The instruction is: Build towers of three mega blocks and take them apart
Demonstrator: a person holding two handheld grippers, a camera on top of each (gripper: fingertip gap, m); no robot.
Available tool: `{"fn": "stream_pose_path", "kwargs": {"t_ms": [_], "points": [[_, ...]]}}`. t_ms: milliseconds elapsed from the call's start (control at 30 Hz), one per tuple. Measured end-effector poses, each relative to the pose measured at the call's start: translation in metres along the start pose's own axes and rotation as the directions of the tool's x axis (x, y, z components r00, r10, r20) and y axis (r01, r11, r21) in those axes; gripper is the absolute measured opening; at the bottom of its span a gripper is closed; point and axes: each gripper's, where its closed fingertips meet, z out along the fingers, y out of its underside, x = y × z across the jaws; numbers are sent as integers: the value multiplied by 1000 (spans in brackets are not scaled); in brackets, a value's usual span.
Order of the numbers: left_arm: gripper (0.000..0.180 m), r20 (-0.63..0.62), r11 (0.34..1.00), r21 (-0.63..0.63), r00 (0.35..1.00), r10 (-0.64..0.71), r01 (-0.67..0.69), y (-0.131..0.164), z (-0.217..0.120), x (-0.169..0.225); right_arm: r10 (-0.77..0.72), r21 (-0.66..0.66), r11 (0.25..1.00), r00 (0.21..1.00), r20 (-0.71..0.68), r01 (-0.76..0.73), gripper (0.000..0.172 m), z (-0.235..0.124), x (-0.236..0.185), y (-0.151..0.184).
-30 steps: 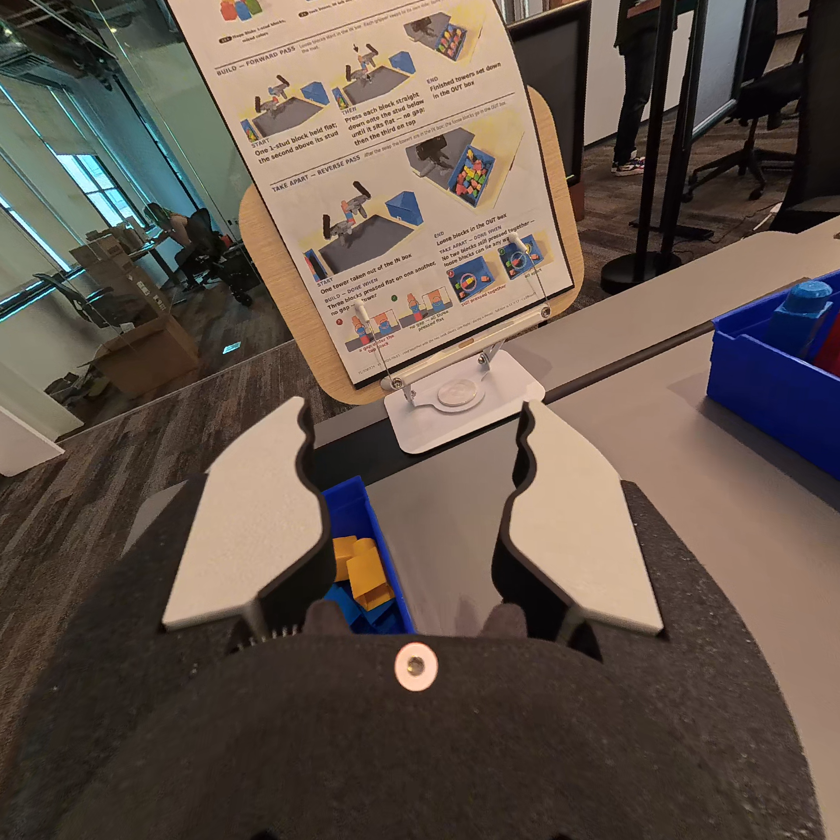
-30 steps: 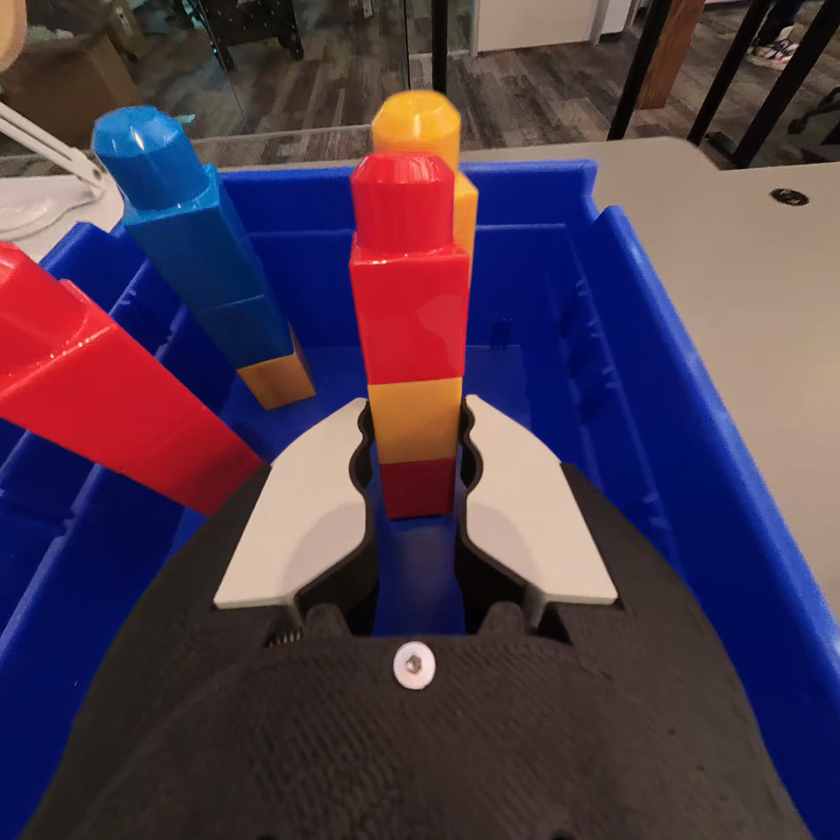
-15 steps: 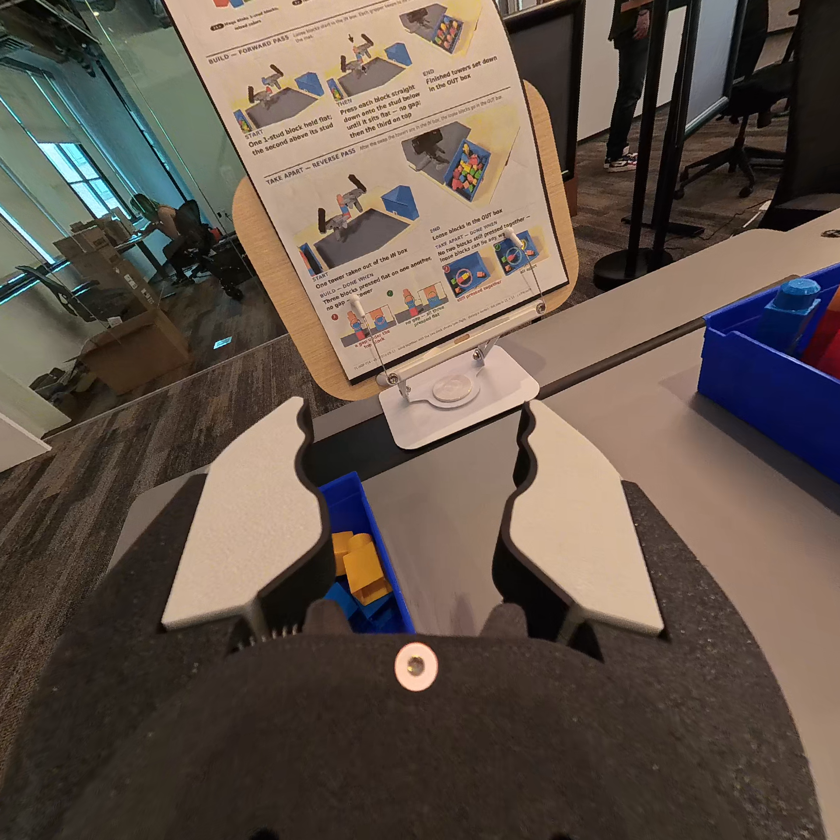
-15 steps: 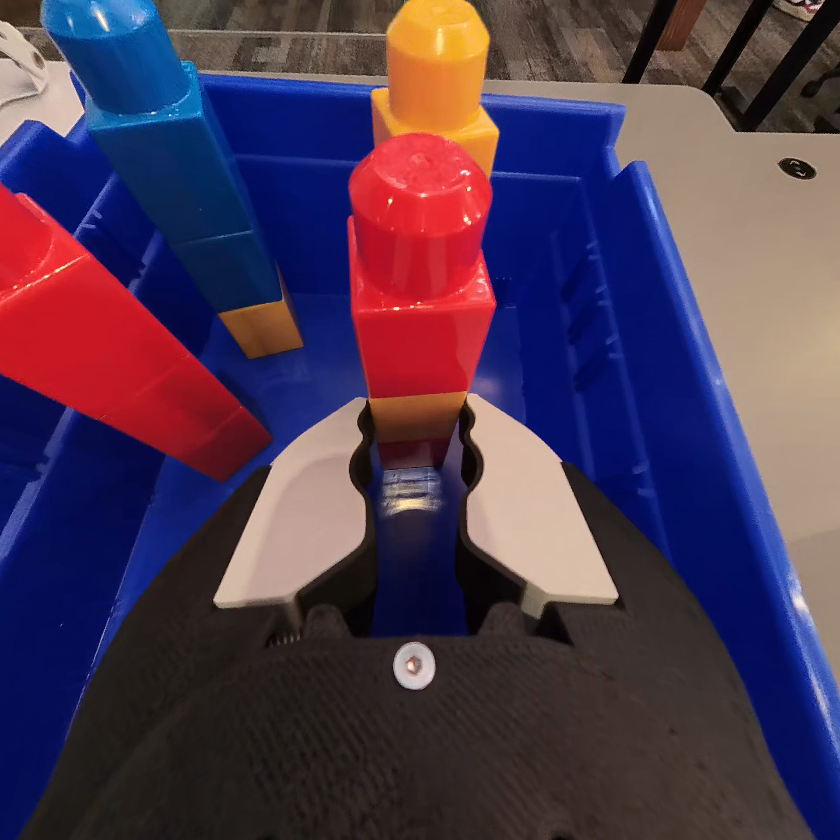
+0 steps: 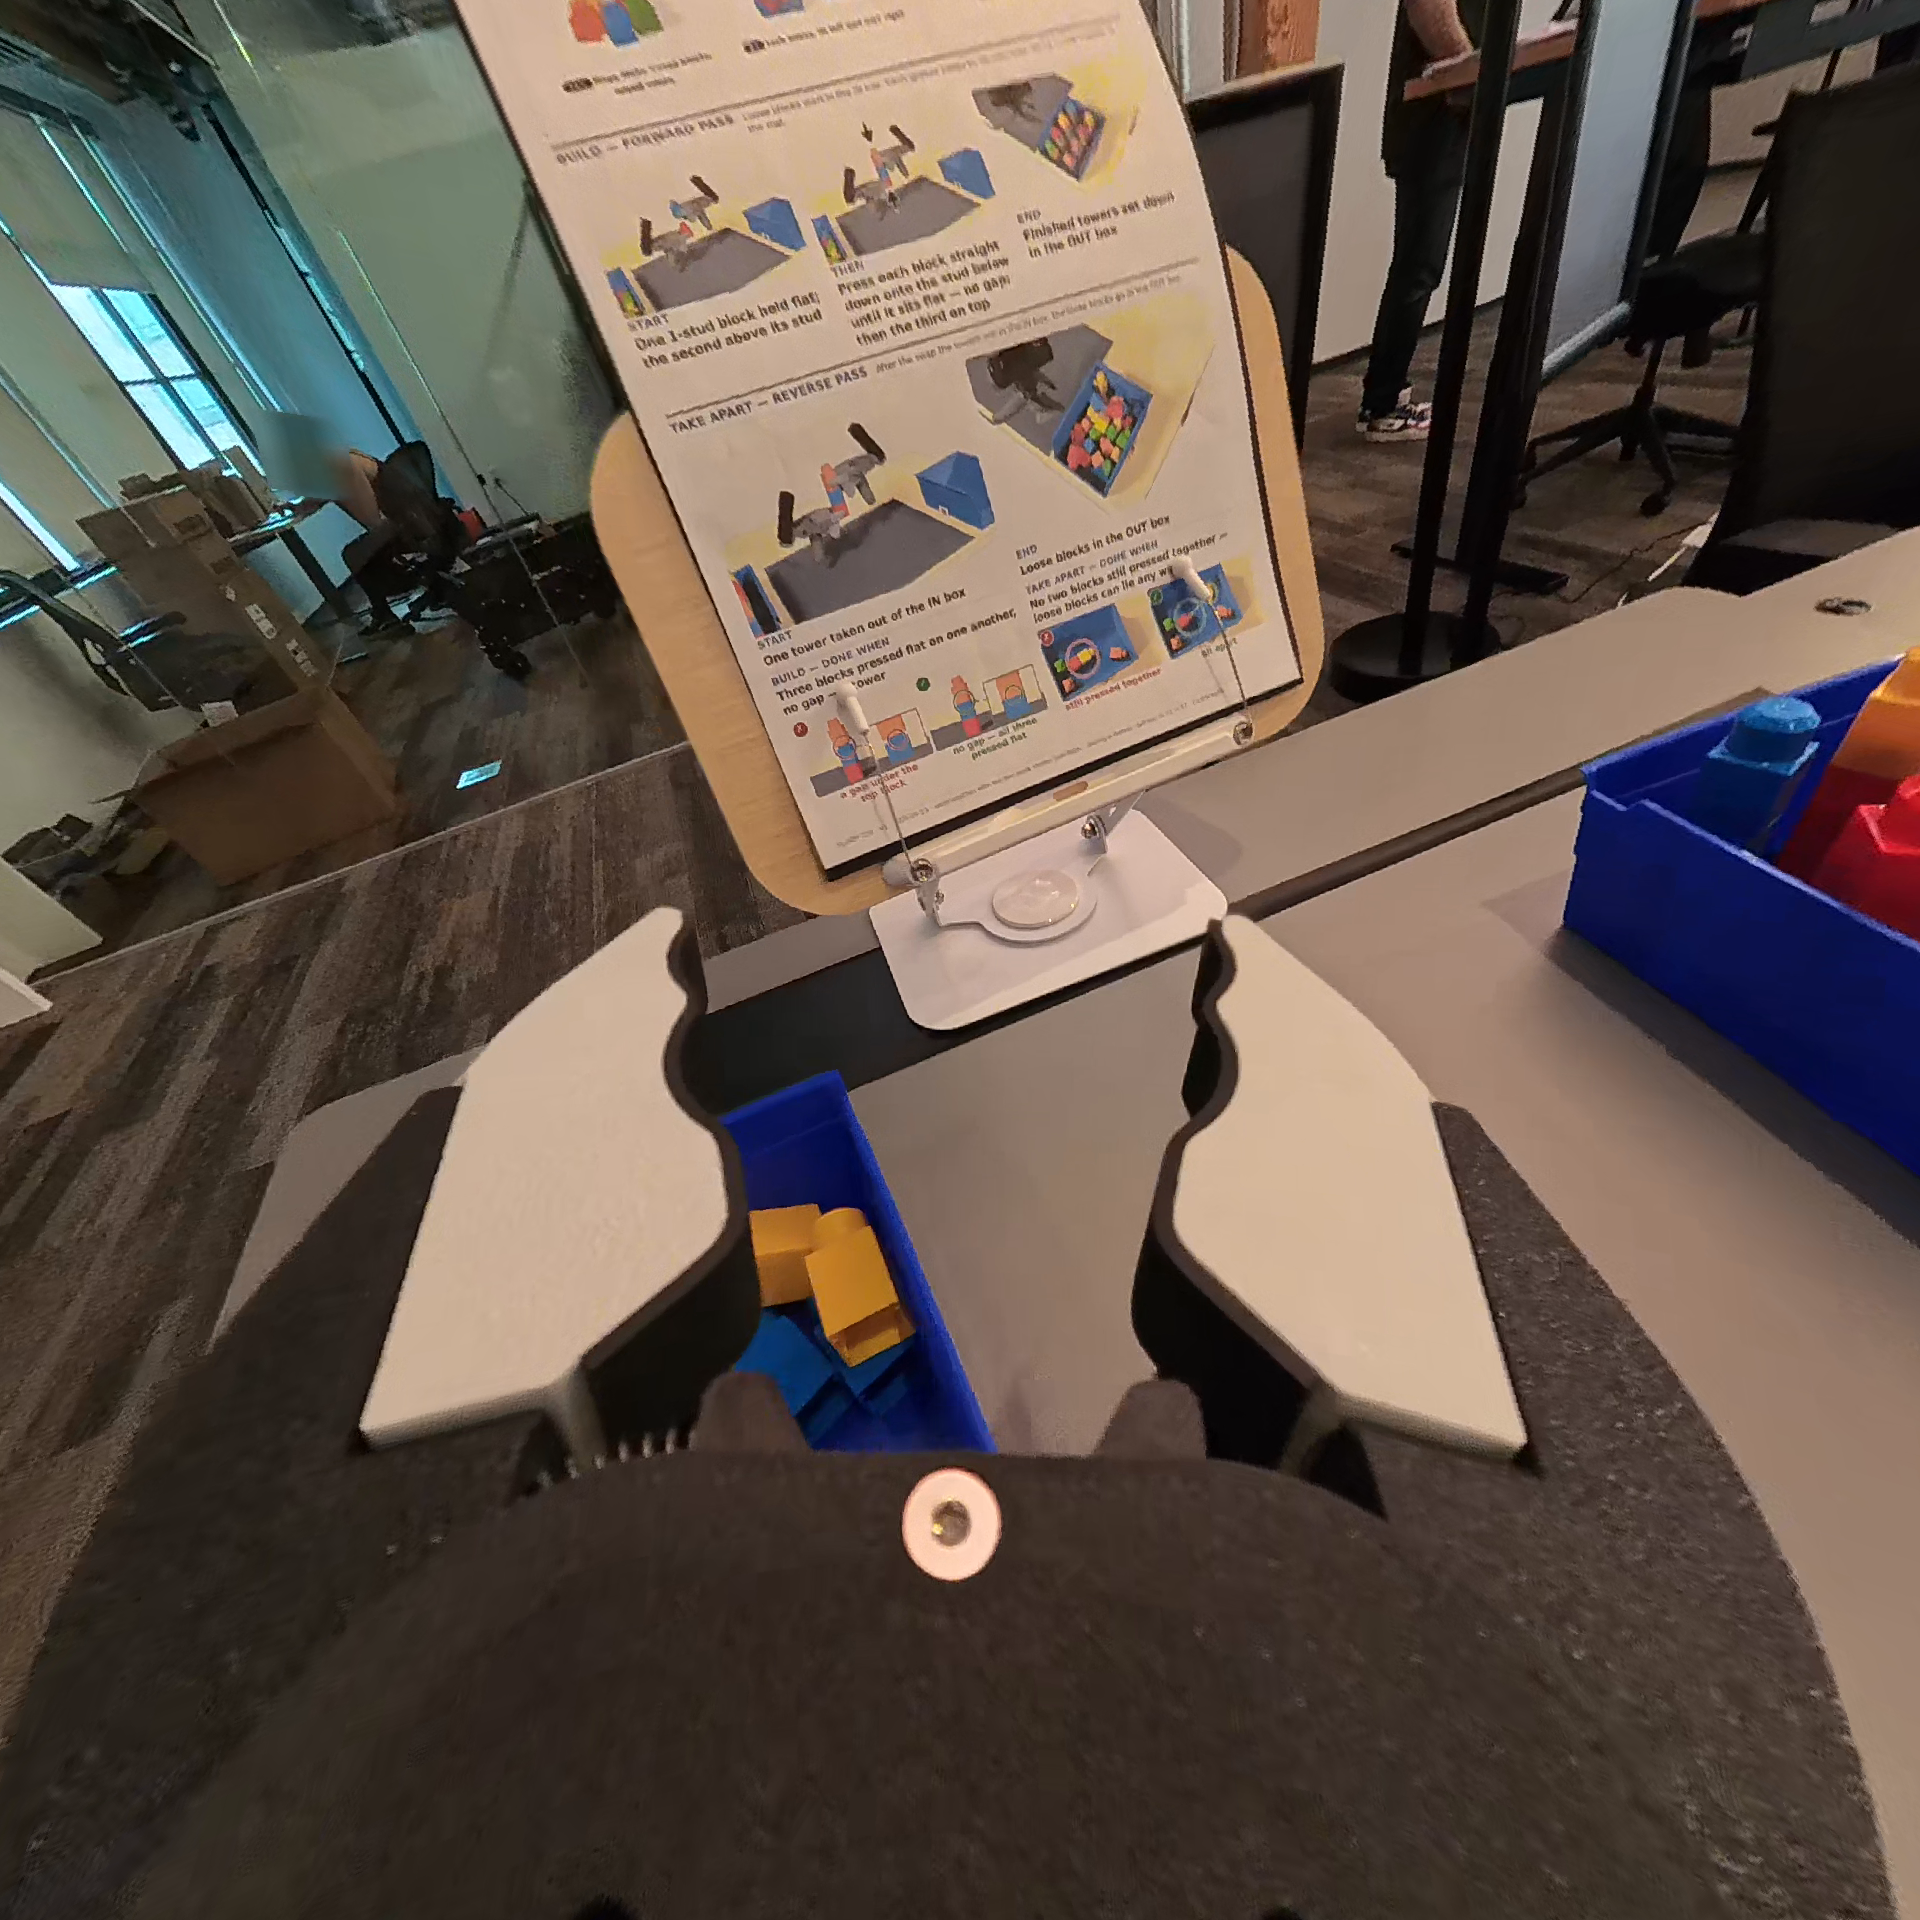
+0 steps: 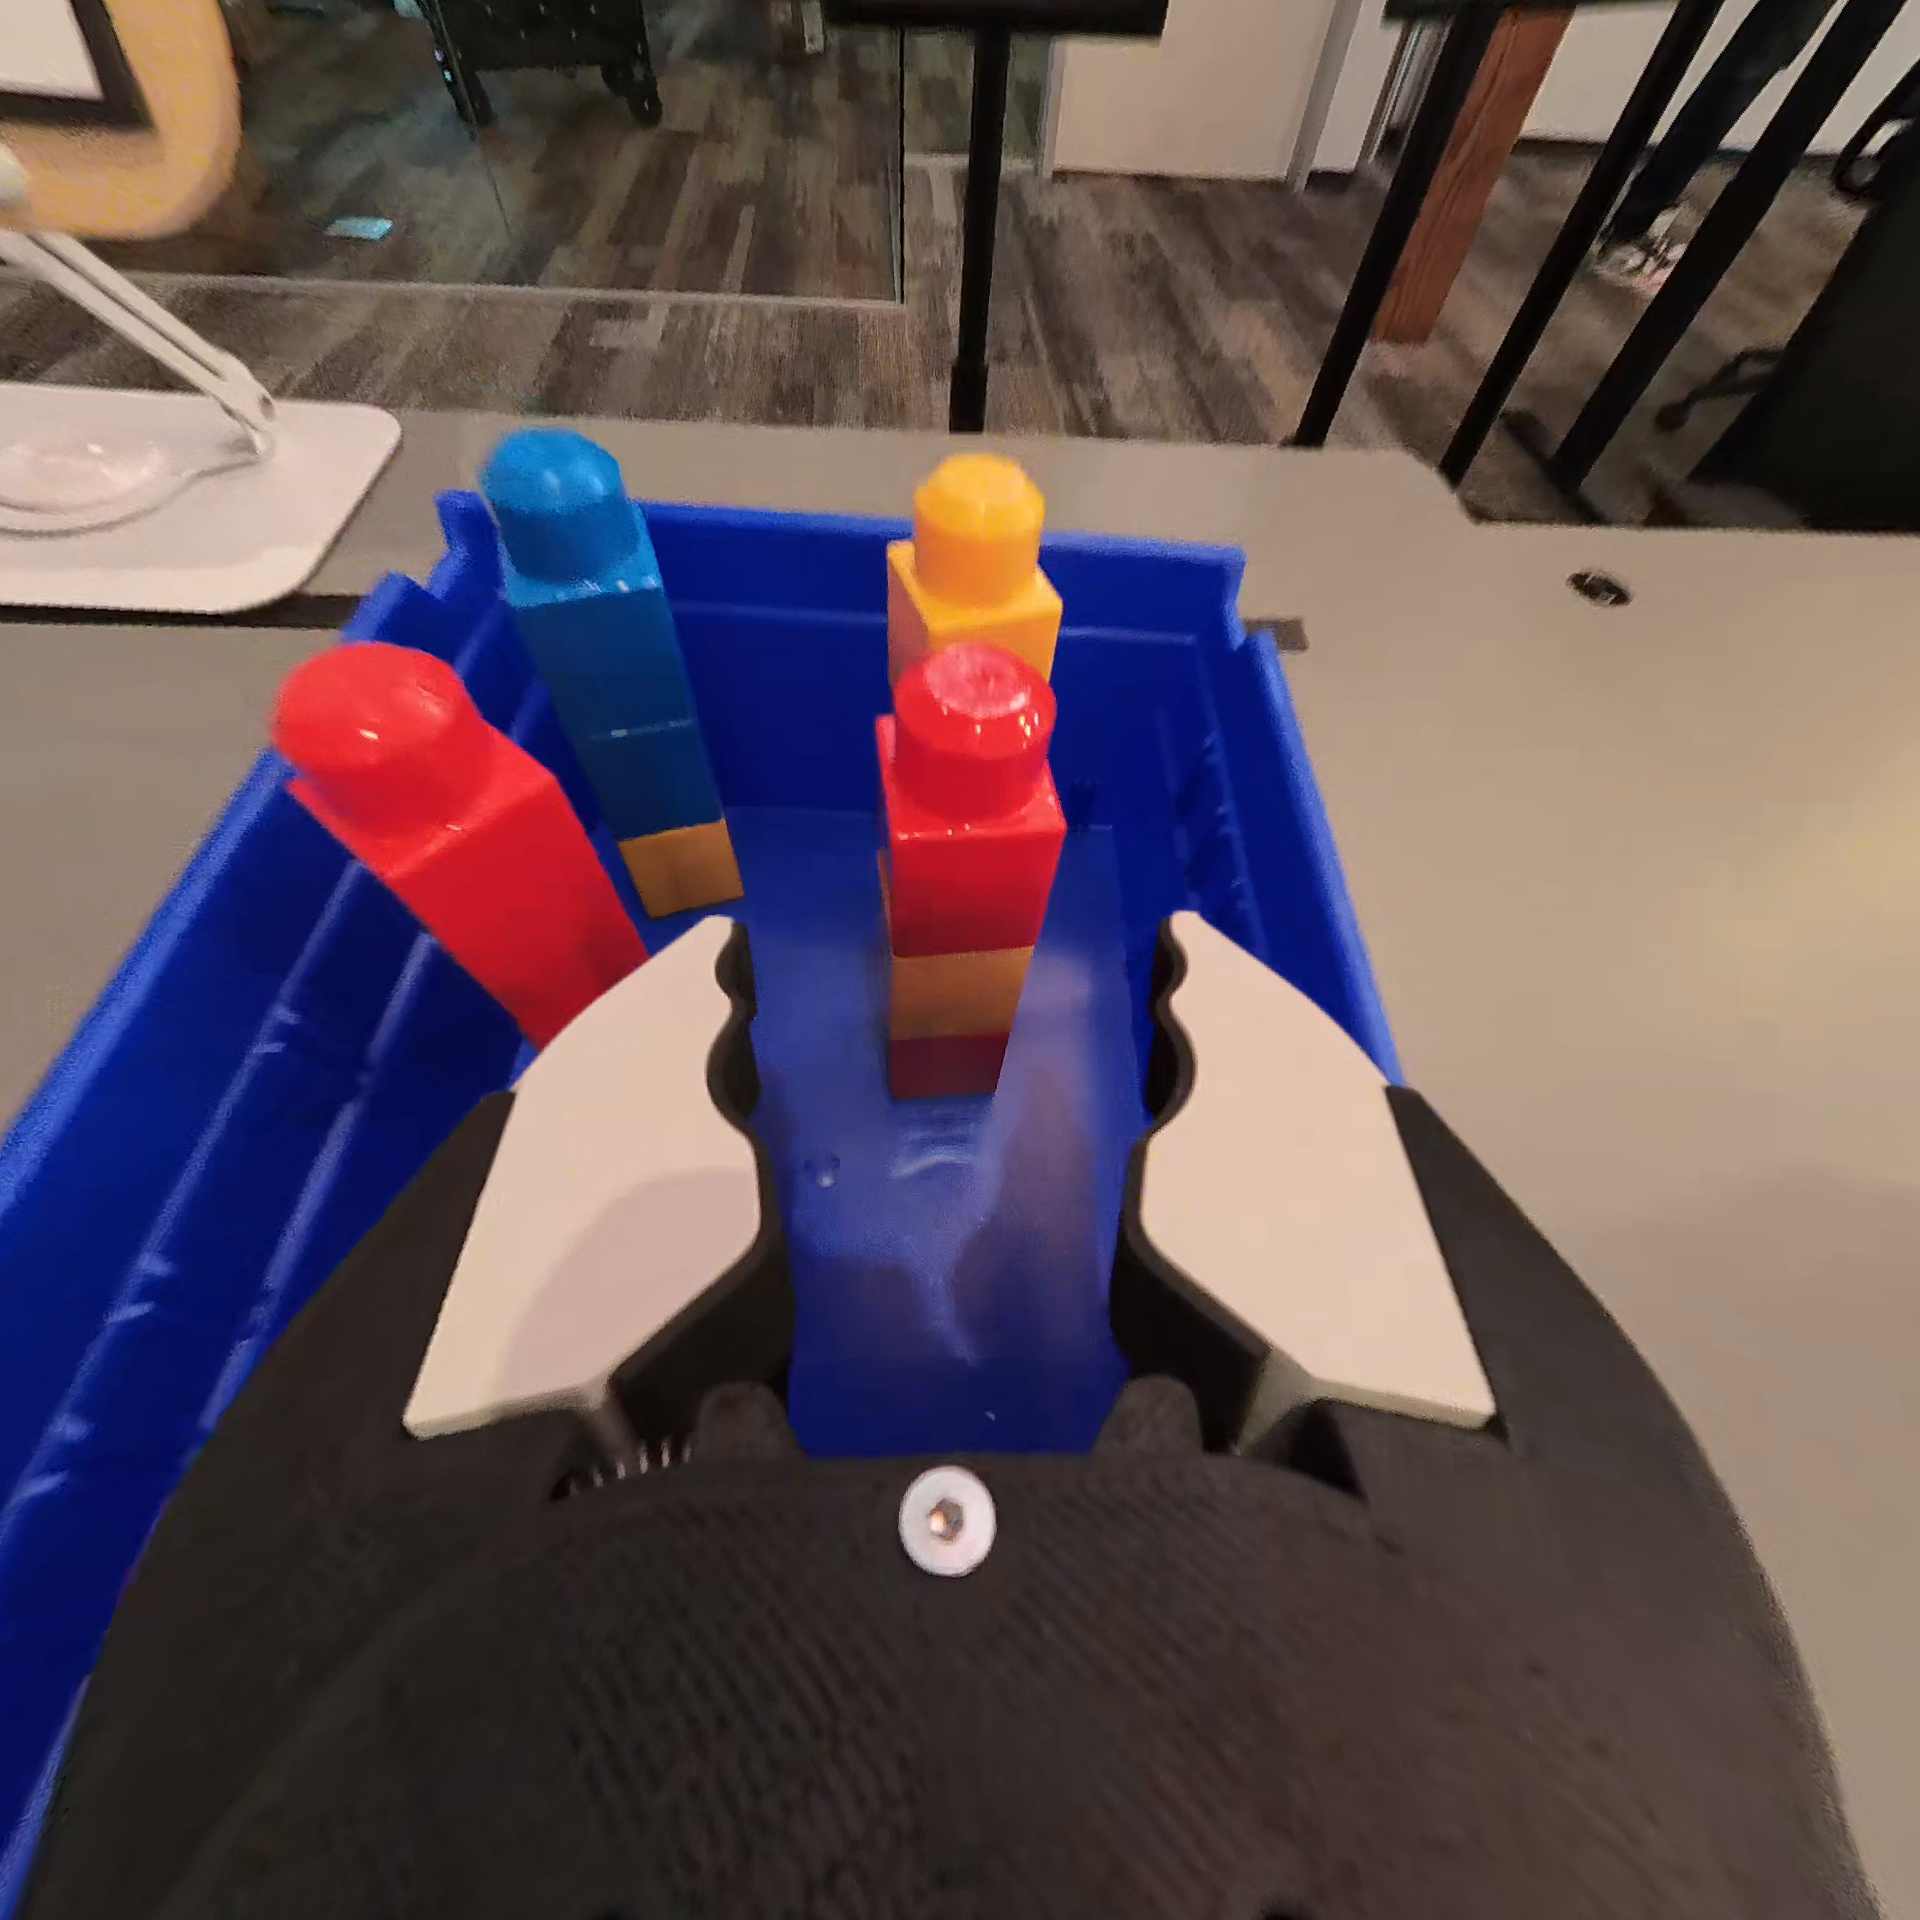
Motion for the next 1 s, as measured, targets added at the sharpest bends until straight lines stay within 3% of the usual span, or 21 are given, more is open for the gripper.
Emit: {"fn": "stream_pose_path", "kwargs": {"t_ms": [233, 367, 500, 600, 833, 1000], "points": [[88, 12, 998, 44, 999, -46, 45, -14, -31, -29, -46, 284, 958, 999, 25, 37, 76, -73, -25, -93], [82, -48, 995, -21, 994, -96, 95, -3, -48, -45, -102, 455, 890, 966, 237, -18, 74, -114, -79, -160], [75, -94, 972, -185, 981, -167, 147, 35, -62, -70, -196, 519, 853, 885, 422, -59, 74, -136, -132, -203], [71, -61, 936, -312, 979, -192, 164, 69, -66, -91, -245, 527, 847, 830, 501, -67, 76, -136, -157, -214], [62, 45, 906, -373, 979, -198, 200, 112, -30, -125, -278, 465, 881, 694, 664, -92, 77, -117, -184, -195], [53, 224, 897, -423, 974, -38, 132, 149, 17, -155, -228, 404, 904, 646, 729, -137, 76, -104, -188, -188]]}}
